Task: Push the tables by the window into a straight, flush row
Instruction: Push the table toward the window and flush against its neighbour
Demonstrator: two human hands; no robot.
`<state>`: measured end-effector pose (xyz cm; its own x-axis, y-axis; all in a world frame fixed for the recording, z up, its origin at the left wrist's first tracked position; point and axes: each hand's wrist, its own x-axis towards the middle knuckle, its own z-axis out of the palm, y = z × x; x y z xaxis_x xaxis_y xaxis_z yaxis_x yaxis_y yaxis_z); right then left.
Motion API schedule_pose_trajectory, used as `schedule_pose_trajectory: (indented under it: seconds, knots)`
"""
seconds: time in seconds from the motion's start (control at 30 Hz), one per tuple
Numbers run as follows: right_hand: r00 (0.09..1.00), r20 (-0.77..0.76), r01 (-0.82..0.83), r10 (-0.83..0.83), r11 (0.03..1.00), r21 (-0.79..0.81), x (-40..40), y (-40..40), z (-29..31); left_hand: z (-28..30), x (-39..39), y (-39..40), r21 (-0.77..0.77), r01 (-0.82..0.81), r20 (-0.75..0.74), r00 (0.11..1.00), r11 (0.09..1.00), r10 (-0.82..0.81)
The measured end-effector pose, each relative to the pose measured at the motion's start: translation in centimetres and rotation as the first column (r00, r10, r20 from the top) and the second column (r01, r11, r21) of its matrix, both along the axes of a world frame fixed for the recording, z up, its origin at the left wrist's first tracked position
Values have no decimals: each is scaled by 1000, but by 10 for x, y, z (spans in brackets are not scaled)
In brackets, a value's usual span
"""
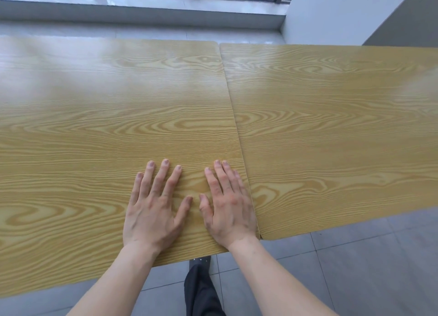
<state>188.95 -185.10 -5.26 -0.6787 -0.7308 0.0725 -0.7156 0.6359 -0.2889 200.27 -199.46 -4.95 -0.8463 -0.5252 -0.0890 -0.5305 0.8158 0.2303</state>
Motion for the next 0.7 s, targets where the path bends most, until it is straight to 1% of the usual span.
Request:
schedule_pose_trajectory:
  seconds: [0.43,0.6,0.7]
  knots:
    - [1000,-4,5,-5,999,47,-5,-4,0,1,-5,-3,5,0,17,1000,1000,0]
    - [1000,-2,-16,16,992,125,-5,-5,5,2,-4,-4,35,3,31,1000,999,-4]
    - [999,34,-31,25,978,204,-5,-9,13,13,-4,-7,62,16,77,997,998,-21]
